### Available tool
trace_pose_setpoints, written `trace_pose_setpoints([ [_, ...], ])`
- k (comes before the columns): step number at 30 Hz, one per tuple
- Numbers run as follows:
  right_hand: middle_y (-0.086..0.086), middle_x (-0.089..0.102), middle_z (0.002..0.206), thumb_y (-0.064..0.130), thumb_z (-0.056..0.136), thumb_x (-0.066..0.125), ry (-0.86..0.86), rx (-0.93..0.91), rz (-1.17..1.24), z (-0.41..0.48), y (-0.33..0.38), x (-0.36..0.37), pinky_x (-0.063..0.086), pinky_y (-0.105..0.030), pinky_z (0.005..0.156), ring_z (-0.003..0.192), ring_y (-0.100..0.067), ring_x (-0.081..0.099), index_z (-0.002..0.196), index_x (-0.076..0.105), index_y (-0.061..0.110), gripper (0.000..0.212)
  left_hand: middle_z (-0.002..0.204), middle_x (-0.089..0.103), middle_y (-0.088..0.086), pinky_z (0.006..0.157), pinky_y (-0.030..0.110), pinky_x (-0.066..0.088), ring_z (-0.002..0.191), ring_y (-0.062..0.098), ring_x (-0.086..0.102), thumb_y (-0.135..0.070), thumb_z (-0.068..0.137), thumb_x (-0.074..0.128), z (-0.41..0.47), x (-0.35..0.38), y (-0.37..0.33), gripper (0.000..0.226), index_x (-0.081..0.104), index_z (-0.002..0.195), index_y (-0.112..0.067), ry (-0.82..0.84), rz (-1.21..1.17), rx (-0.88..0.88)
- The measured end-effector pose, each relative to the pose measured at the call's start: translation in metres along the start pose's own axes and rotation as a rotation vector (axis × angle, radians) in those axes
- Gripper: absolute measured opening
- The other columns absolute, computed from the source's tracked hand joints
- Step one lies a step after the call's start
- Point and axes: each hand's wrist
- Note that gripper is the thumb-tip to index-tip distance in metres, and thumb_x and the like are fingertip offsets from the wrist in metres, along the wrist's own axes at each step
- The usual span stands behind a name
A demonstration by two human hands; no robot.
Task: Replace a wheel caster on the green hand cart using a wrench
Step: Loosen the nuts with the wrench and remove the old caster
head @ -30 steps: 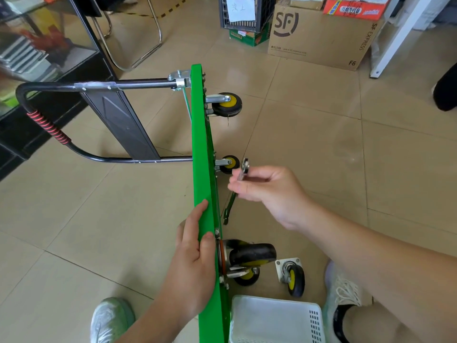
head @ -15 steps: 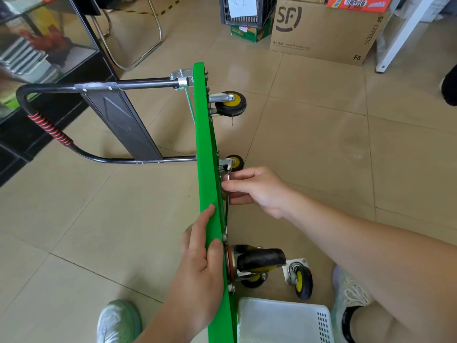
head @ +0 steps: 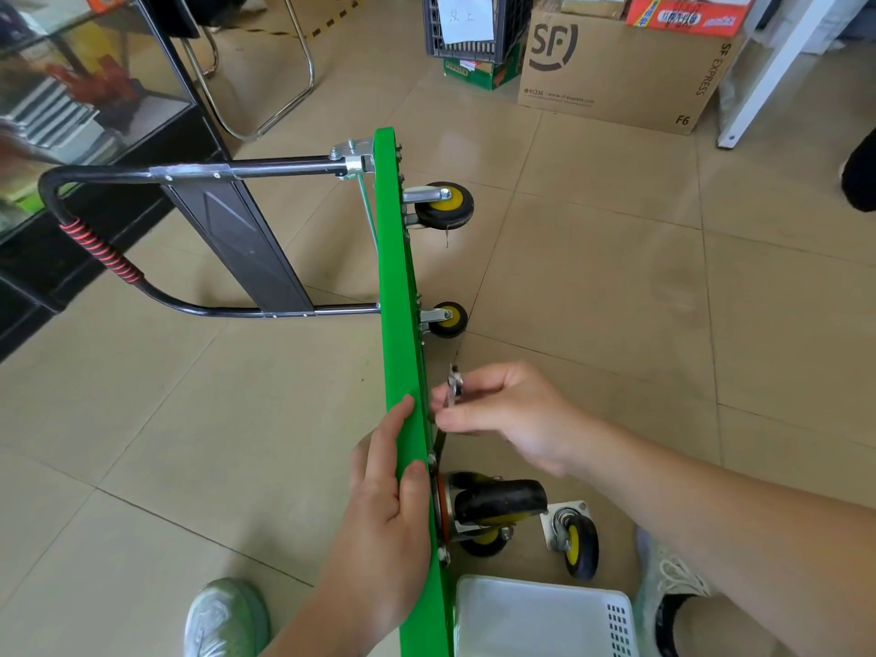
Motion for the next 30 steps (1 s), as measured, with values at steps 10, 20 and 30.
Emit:
trace_pose_setpoints([
  [10,0.000,0.079,0.097,-0.004,0.082,0.074,-0.104,-0.149,0.052,-0.001,0.026,-0.010,0.059,-0.025,0.081,0.094,-0.014,0.075,0.096,0.076,0.013,0.023,0.134,0.037,-0.028,0.086,-0.012,0.022,0.112,-0.035,0.036,-0.018,0.109,0.038,-0.001,0.001,0.000,0.052,0.029,0.132,-0.064,-0.004,-0.007,-0.010],
  [20,-0.005,0.077,0.085,0.003,0.084,0.075,-0.076,-0.147,0.095,0.017,0.058,-0.003,0.062,-0.031,0.070,0.078,-0.022,0.075,0.094,0.075,0.012,0.013,0.137,0.037,-0.025,0.088,-0.012,0.022,0.117,-0.030,0.037,-0.019,0.109,0.038,0.000,-0.001,0.003,0.053,0.029,0.131,-0.066,-0.002,0.003,-0.012],
  [30,-0.009,0.077,0.088,0.003,0.083,0.076,-0.087,-0.064,0.119,0.028,0.053,0.001,0.061,-0.030,0.068,0.078,-0.023,0.075,0.097,0.075,0.009,0.015,0.134,0.036,-0.028,0.084,-0.011,0.023,0.111,-0.034,0.038,-0.016,0.109,0.038,-0.002,-0.001,-0.002,0.049,0.033,0.131,-0.060,0.001,-0.012,-0.007],
])
Point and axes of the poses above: each hand's wrist, its own z-axis towards the middle knuckle, its own x-axis out of the palm, y = z × x
